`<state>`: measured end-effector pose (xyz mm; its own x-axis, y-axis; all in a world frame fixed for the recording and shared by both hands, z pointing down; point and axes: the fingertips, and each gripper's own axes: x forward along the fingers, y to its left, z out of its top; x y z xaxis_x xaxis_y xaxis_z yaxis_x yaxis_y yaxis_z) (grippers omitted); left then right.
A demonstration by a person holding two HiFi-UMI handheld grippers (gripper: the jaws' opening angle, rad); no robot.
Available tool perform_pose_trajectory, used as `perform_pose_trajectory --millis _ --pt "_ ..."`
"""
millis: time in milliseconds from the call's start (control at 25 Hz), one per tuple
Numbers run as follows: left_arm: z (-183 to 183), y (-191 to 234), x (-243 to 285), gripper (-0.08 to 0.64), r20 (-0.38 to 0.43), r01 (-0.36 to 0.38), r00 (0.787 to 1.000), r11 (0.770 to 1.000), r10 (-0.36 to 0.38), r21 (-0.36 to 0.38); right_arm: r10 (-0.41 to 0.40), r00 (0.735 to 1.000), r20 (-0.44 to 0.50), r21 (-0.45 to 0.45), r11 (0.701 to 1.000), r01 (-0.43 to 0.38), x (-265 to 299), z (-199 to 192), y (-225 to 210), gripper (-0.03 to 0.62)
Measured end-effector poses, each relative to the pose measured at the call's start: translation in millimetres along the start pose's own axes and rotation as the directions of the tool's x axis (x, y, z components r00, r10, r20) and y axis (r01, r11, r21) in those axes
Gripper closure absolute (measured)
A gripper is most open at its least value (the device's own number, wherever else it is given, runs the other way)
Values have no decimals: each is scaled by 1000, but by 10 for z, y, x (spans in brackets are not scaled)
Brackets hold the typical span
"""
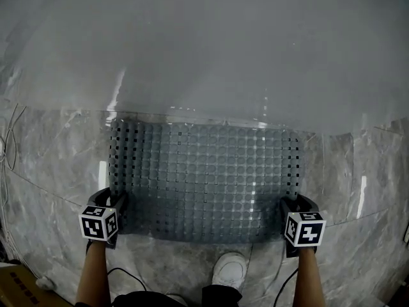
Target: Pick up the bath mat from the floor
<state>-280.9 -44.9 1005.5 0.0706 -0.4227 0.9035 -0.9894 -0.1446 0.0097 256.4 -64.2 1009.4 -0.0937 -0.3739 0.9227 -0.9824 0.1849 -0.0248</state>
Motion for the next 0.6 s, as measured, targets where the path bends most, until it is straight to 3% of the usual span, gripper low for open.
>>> perform_pose_trajectory --millis 200,360,600 --pt "71 -87 -118 399 35 37 999 999 -36 -23 -21 999 30 -61 998 23 -109 75 70 483" --pt "148 -196 -241 443 92 88 992 995 -84 -48 -20 998 67 -45 999 23 -232 109 75 506" --pt "314 -315 -533 466 185 127 975 992 -123 -9 -25 992 126 -98 994 38 -492 210 211 515"
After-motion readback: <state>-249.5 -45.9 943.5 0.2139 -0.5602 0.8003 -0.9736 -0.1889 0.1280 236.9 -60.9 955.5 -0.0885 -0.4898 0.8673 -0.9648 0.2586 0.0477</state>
